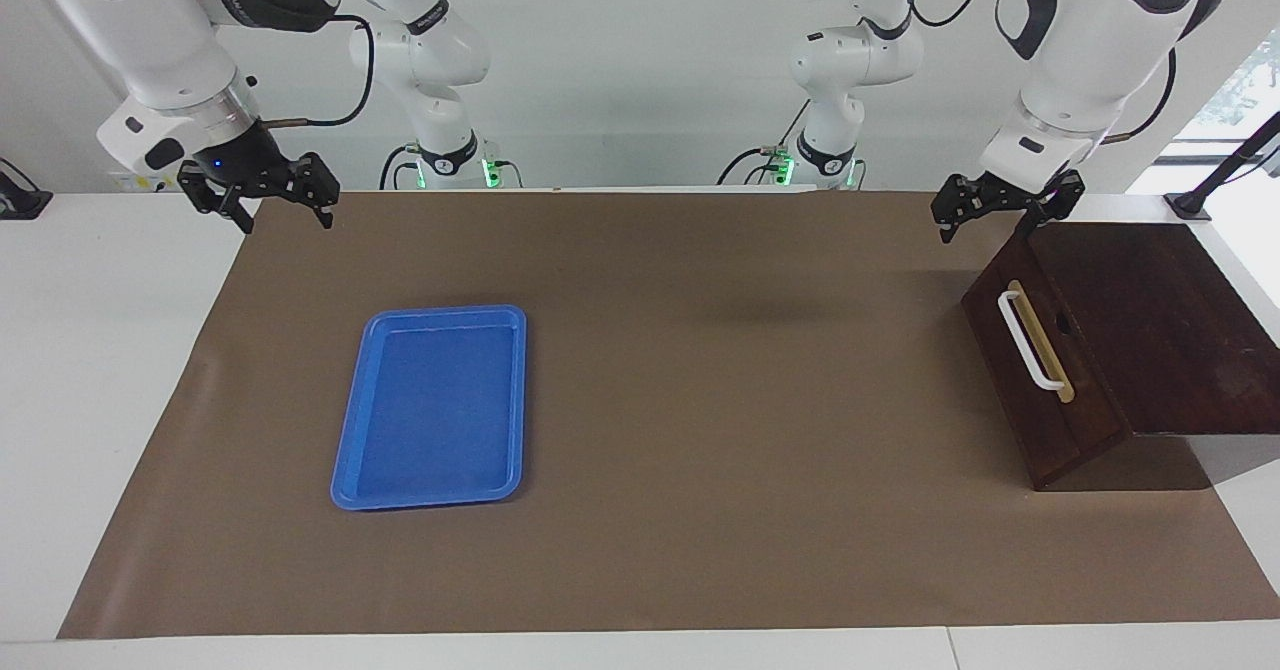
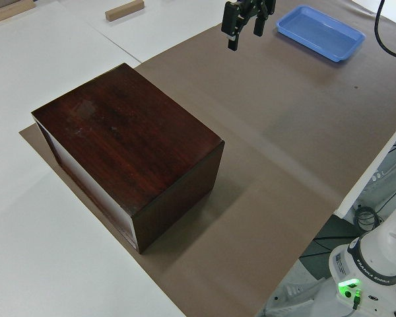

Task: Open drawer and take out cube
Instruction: 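Reach the left gripper to the white drawer handle and grasp it, then pull the drawer outward from the box with the left gripper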

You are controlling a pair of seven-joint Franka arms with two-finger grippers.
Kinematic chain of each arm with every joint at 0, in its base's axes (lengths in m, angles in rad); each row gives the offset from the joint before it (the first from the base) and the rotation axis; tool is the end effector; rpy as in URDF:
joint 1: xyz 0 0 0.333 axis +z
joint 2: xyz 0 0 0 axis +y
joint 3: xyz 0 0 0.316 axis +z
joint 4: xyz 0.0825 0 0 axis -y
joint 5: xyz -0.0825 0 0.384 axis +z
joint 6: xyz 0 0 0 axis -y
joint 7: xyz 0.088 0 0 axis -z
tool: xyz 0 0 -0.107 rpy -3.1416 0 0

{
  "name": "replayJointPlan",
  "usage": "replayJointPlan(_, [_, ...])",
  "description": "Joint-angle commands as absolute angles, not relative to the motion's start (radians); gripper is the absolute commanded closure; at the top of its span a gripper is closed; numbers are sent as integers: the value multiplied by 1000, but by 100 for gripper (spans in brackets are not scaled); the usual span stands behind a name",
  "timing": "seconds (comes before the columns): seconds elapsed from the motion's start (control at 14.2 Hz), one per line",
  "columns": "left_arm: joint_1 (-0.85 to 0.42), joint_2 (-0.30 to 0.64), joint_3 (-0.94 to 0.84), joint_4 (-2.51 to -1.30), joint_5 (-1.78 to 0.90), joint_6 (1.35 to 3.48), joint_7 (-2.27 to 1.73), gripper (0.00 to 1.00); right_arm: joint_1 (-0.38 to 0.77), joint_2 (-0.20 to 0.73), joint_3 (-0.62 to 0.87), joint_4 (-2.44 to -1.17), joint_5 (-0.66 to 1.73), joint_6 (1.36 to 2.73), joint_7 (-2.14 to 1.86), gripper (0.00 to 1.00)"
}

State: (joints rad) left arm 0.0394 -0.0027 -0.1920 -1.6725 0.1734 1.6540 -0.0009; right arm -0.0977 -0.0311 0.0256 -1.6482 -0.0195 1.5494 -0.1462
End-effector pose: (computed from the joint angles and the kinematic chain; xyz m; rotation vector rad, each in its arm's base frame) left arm 0.5545 -0.0681 0.5864 -2.9573 0.2483 0.0037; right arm 0.5391 -0.0409 0.6034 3.1247 0.1161 -0.1087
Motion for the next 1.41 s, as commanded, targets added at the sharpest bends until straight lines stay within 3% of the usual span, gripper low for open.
replayJointPlan(0.0, [20, -52, -186, -1821, 291, 1796, 14, 0, -107, -51, 34, -1666, -18, 1542, -132, 0])
replayJointPlan(0.35, [28, -6, -186, -1995, 518, 2017, 6, 0, -107, -51, 32, -1666, -18, 1542, -132, 0])
replayJointPlan(0.63, [43, 80, -184, -2002, 690, 2106, 3, 0, -107, -51, 34, -1666, -18, 1542, -132, 0])
replayJointPlan(1.34, [127, 113, -183, -2117, 698, 2281, -17, 0, -104, -51, 34, -1666, -18, 1526, -133, 0])
